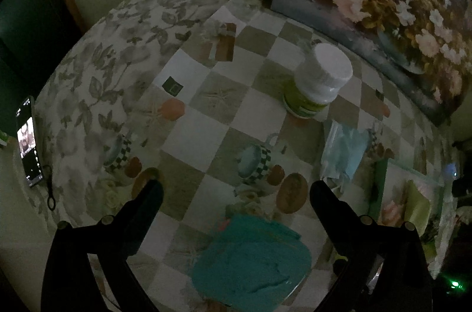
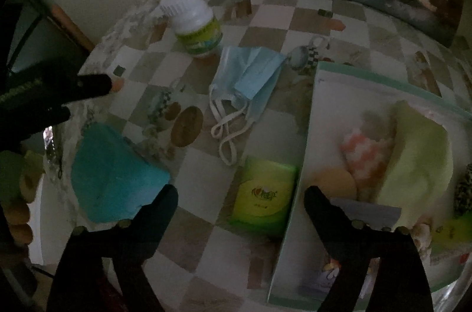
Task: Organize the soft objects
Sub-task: 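Move both open tools from the tray back over the remaining pile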
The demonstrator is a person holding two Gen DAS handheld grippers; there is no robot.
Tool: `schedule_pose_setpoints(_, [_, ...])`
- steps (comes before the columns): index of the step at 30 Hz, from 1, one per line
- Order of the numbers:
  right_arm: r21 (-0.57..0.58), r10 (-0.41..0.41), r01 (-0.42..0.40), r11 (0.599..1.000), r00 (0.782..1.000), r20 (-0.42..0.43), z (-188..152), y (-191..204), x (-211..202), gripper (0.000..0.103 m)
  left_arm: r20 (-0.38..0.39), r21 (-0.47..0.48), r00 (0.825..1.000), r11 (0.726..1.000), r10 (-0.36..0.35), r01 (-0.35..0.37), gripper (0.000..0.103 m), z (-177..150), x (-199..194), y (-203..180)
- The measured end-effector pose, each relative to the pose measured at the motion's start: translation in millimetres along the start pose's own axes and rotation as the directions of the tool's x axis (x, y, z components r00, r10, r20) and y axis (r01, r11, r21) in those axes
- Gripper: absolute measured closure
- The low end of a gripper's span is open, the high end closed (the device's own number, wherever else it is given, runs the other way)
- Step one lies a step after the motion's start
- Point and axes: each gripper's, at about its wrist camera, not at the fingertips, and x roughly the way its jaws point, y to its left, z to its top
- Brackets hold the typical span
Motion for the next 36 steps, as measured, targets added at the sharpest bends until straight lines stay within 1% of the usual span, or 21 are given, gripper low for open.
schedule_pose_setpoints(1, [-0.001, -0.004, 0.004, 1.000, 1.000, -0.009, 0, 0, 3, 0.020, -0.001, -0.003, 1.000, 1.000, -0.007, 0.007, 0.003, 0, 0, 1])
schedule_pose_setpoints(7, [-0.020, -0.047, 0.046, 0.999, 0.999, -0.021, 2, 5, 9, 0.022, 0.006, -0.018, 0.999, 0.999, -0.041, 0.041, 0.003, 2, -4, 5])
schedule_pose_setpoints(8, [-0.020, -0.038, 0.038, 0.999, 0.999, -0.008, 3, 6, 6, 0.024, 0.007, -0.023, 0.999, 0.999, -0.044, 0.044, 0.003, 2, -4, 6])
schedule_pose_setpoints(10, [-0.020, -0.003, 0.003, 1.000, 1.000, 0.005, 6, 8, 1, 0.026, 0.012, -0.031, 0.999, 0.998, -0.046, 0.046, 0.003, 3, -5, 8])
schedule_pose_setpoints(12, [-0.030, -0.012, 0.012, 0.999, 1.000, 0.002, 8, 11, 1, 0.026, 0.014, -0.037, 0.999, 0.998, -0.051, 0.052, 0.003, 3, -6, 9])
schedule_pose_setpoints(15, [-0.035, -0.007, 0.006, 0.999, 1.000, -0.026, 9, 16, 10, 0.026, 0.012, -0.045, 0.998, 0.997, -0.057, 0.057, 0.003, 4, -6, 11])
schedule_pose_setpoints(19, [-0.042, -0.075, 0.073, 0.996, 0.996, -0.054, 6, 14, 21, 0.027, 0.013, -0.052, 0.998, 0.997, -0.058, 0.058, 0.003, 4, -6, 13])
schedule_pose_setpoints(20, [-0.035, -0.072, 0.070, 0.997, 0.996, -0.053, 6, 11, 21, 0.029, 0.016, -0.051, 0.998, 0.997, -0.058, 0.058, 0.003, 4, -7, 13])
schedule_pose_setpoints(23, [-0.023, -0.078, 0.077, 0.997, 0.995, -0.055, 6, 8, 21, 0.029, 0.023, -0.047, 0.998, 0.997, -0.057, 0.058, 0.003, 4, -9, 12])
schedule_pose_setpoints(29, [-0.057, -0.152, 0.148, 0.987, 0.986, -0.070, 7, 12, 28, 0.029, 0.023, -0.047, 0.998, 0.997, -0.055, 0.056, 0.003, 4, -9, 11])
schedule_pose_setpoints(34, [-0.084, -0.194, 0.188, 0.979, 0.978, -0.079, 7, 14, 34, 0.029, 0.019, -0.042, 0.998, 0.997, -0.058, 0.059, 0.003, 3, -8, 10])
schedule_pose_setpoints(36, [-0.101, -0.199, 0.191, 0.976, 0.977, -0.081, 7, 16, 37, 0.027, 0.013, -0.039, 0.998, 0.997, -0.061, 0.061, 0.003, 3, -5, 9])
